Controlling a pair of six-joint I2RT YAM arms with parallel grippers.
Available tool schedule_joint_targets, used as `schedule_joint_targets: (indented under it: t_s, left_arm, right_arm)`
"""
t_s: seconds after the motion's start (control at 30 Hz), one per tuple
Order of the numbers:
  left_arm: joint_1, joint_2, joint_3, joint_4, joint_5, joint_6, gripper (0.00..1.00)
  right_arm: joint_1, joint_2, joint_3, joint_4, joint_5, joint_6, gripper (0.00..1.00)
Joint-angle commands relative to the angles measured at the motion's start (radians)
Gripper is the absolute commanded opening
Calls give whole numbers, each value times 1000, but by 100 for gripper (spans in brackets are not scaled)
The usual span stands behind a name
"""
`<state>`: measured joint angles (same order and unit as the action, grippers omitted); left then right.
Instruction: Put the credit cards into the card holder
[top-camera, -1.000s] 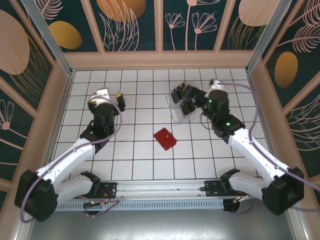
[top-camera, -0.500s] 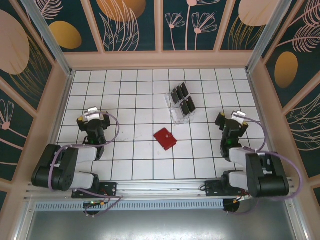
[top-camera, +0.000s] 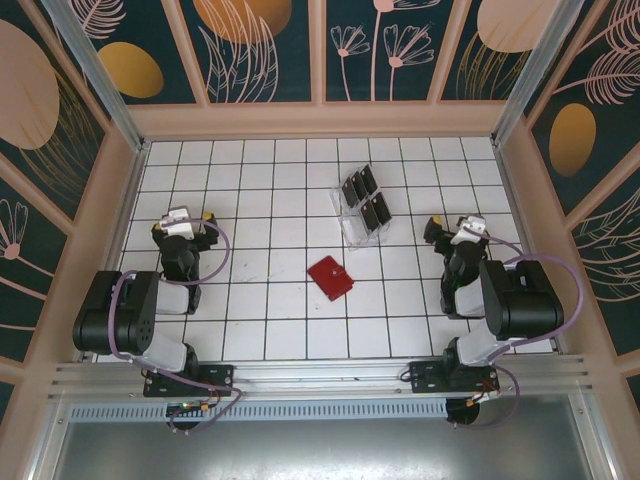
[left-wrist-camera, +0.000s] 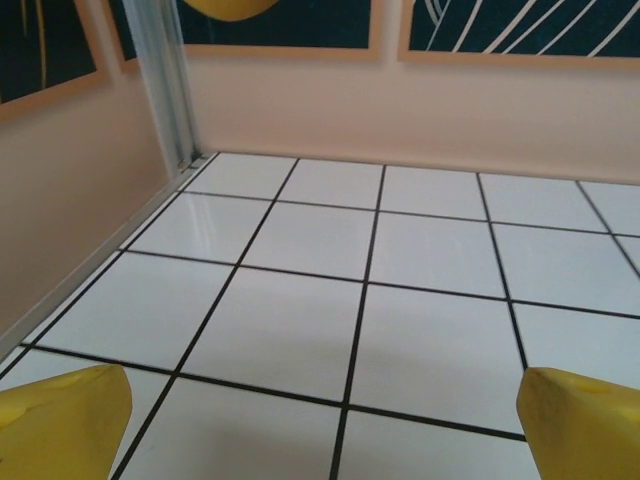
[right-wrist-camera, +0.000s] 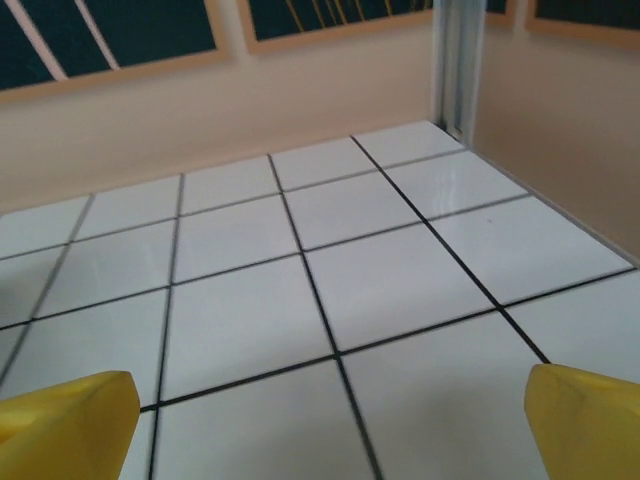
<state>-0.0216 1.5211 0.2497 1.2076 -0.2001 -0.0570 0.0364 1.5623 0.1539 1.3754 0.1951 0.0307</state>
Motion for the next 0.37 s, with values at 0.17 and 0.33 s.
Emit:
schedule_joint_targets:
  t_s: [0.17,0.33]
  left_arm:
    - [4,6,-4,55,44,-17,98]
    - [5,4,-6,56,43,-17,99]
  right_arm:
    - [-78,-2,54,-37,-170,10,99]
    - [-57,1,62,-44,-165,-14,99]
